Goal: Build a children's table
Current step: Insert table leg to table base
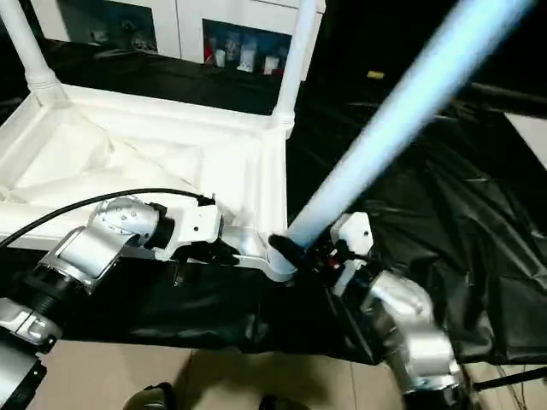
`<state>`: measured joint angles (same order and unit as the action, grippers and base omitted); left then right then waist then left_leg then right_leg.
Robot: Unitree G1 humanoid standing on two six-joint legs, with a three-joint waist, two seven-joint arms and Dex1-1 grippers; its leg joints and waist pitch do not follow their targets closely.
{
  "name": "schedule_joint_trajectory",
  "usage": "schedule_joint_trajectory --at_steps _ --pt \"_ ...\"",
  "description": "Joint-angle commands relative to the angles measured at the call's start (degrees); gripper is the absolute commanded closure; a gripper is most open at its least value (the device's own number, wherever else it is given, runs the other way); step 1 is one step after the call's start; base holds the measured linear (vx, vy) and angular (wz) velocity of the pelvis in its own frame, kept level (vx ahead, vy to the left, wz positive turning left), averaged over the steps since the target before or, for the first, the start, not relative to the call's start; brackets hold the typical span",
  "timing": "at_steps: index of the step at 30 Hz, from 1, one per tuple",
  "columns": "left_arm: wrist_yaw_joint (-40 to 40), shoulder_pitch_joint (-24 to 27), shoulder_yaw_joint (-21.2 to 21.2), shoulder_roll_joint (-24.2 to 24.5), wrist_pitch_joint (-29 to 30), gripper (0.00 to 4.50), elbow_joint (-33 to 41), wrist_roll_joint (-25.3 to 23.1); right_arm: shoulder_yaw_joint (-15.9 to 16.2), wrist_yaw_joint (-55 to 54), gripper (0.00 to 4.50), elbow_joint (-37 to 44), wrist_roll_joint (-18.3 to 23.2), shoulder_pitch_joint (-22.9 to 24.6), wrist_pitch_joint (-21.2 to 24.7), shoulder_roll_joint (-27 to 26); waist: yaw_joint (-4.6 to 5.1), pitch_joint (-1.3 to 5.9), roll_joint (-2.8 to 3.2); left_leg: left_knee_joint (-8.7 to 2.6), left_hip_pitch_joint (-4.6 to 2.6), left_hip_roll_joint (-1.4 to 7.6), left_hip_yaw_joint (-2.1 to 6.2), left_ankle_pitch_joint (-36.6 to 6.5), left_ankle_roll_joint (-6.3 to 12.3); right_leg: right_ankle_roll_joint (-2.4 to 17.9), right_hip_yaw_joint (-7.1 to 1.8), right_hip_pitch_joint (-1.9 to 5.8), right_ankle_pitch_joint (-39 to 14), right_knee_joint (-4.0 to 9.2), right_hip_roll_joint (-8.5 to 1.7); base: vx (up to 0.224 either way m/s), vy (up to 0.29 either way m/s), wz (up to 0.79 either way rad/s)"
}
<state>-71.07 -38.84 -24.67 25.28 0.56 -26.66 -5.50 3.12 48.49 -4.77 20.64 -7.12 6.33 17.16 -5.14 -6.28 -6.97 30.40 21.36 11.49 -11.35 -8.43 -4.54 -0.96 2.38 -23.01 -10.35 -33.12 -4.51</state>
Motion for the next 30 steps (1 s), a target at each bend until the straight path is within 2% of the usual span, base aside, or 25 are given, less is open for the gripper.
schedule_joint_trajectory --at_steps 1,4,5,6,7,8,9,10,15,17,18,20,21,23,24,26,30 --pt "2.85 -0.68 1.21 0.89 0.34 4.50 -0.90 -1.53 6.42 5.46 2.64 -5.20 -1.19 2.78 6.01 1.41 -0.14 2.58 0.75 -3.48 -0.95 2.30 1.13 -17.48 0.95 8.65 -2.32 1.04 -20.24 4.11 -3.93 0.000 0.000 0.00" --pt "2.31 -0.76 0.99 0.96 -0.04 4.50 -1.09 -1.40 7.63 8.28 2.64 -5.98 -1.34 2.67 6.18 2.68 -0.24 2.77 0.63 -3.25 -1.12 2.31 1.00 -16.68 1.25 9.43 -2.30 1.15 -18.29 3.91 -3.80 0.000 0.000 0.00" --pt "1.59 -0.75 0.77 1.03 -0.26 4.50 -1.17 -1.26 8.53 9.63 2.64 -6.19 -1.81 2.79 6.37 3.39 -0.41 2.86 1.29 -3.23 -1.21 2.31 1.00 -16.49 1.26 9.80 -2.32 1.16 -17.07 3.79 -3.75 0.000 0.000 0.00" --pt "0.85 -0.72 0.48 1.17 -0.63 4.50 -1.22 -1.21 9.33 10.63 2.64 -6.46 -2.38 2.80 6.47 3.99 -0.39 2.95 1.51 -3.23 -1.22 2.29 0.98 -16.30 1.18 9.92 -2.28 1.26 -16.18 3.78 -3.65 0.000 0.000 0.00" --pt "0.25 -0.68 0.15 1.26 -0.95 4.50 -1.31 -1.26 9.92 11.27 2.64 -7.00 -2.99 2.61 6.38 4.41 -0.39 2.99 1.07 -3.17 -1.15 2.25 0.93 -16.06 1.23 10.16 -2.18 1.42 -14.91 3.65 -3.45 0.000 0.000 0.00" --pt "-0.30 -0.62 -0.28 1.41 -1.44 4.50 -1.42 -1.47 10.20 11.46 2.64 -7.99 -3.67 2.16 5.89 4.53 -0.42 3.00 1.03 -3.18 -1.11 2.24 0.93 -16.05 1.24 10.17 -2.18 1.49 -14.67 3.57 -3.44 0.000 0.000 0.00" --pt "-0.67 -0.52 -1.01 1.69 -2.33 4.50 -1.54 -2.12 9.96 11.61 2.64 -10.16 -4.31 0.53 5.39 4.43 -0.38 3.22 1.87 -3.20 -1.19 2.19 1.01 -16.78 0.86 10.64 -2.17 1.53 -13.71 3.46 -3.44 0.000 0.000 0.00" --pt "-0.67 -0.52 -1.02 1.69 -2.35 4.50 -1.55 -2.13 9.95 11.62 2.64 -10.18 -4.32 0.50 5.39 4.43 -0.29 3.33 1.64 -3.21 -1.14 2.18 1.02 -16.98 0.74 10.77 -2.10 1.68 -13.57 3.46 -3.39 0.000 0.000 0.00" --pt "-0.27 -0.98 -1.39 1.55 -2.82 4.50 -2.29 -2.62 9.88 12.13 2.64 -11.11 -4.73 -1.39 5.08 4.65 -0.13 3.32 1.53 -3.28 -1.42 2.29 1.05 -19.04 0.17 11.06 -2.18 1.55 -15.24 3.60 -3.44 0.000 0.000 0.00" --pt "-0.36 -1.25 -1.48 1.47 -2.82 4.50 -2.42 -2.54 10.92 13.88 2.64 -11.83 -4.85 -2.98 5.02 5.32 0.00 3.24 1.22 -3.30 -1.42 2.30 1.07 -19.29 0.18 11.07 -2.13 1.50 -15.93 3.63 -3.43 0.000 0.000 0.00" --pt "-0.55 -1.36 -1.58 1.50 -2.95 4.50 -2.53 -2.52 11.65 15.07 2.64 -12.24 -5.17 -3.74 4.90 5.73 -0.02 3.19 1.38 -3.33 -1.46 2.32 1.08 -19.63 0.17 10.97 -2.15 1.47 -16.99 3.73 -3.48 0.000 0.000 0.00" --pt "-1.20 -1.49 -1.94 1.60 -3.29 4.50 -2.65 -2.56 13.71 18.45 2.64 -12.27 -6.23 -4.58 4.83 7.03 -0.03 3.14 1.32 -3.28 -1.43 2.33 1.09 -19.70 0.23 10.78 -2.17 1.46 -17.67 3.80 -3.53 0.000 0.000 0.00" --pt "-1.63 -1.51 -2.13 1.67 -3.55 4.50 -2.67 -2.56 14.56 19.85 2.64 -12.04 -6.70 -4.61 4.83 7.58 -0.08 3.18 1.22 -3.27 -1.37 2.36 1.10 -19.12 0.30 10.60 -2.17 1.54 -17.38 3.73 -3.51 0.000 0.000 0.00" --pt "-2.06 -1.54 -2.34 1.72 -3.90 4.50 -2.73 -2.58 15.36 21.13 2.64 -11.70 -7.08 -4.49 4.84 8.12 -0.28 3.31 1.30 -3.08 -1.56 2.42 0.92 -17.07 0.82 11.30 -2.22 1.49 -13.26 3.41 -3.43 0.000 0.000 0.00" --pt "-2.44 -1.55 -2.49 1.77 -4.20 4.50 -2.77 -2.55 15.87 21.88 2.64 -11.48 -7.32 -4.35 4.87 8.42 -0.22 3.36 0.98 -3.00 -1.51 2.38 0.87 -16.50 1.00 11.51 -2.15 1.59 -12.16 3.29 -3.33 0.000 0.000 0.00" --pt "-3.66 -1.57 -3.00 1.84 -4.94 4.50 -2.92 -2.47 16.41 22.39 2.64 -11.52 -7.82 -4.15 4.04 8.62 -0.33 3.41 1.12 -2.94 -1.55 2.33 0.82 -15.19 1.39 12.31 -2.07 1.75 -8.60 2.90 -3.18 0.000 0.000 0.00" --pt "-4.64 -1.32 -3.55 2.23 -5.81 4.50 -2.79 -2.75 16.83 22.37 2.64 -12.01 -7.69 -4.34 3.69 8.45 -0.35 3.35 1.07 -3.00 -1.74 2.34 0.81 -16.60 1.29 12.57 -2.08 1.82 -9.35 2.99 -3.27 0.000 0.000 0.00"
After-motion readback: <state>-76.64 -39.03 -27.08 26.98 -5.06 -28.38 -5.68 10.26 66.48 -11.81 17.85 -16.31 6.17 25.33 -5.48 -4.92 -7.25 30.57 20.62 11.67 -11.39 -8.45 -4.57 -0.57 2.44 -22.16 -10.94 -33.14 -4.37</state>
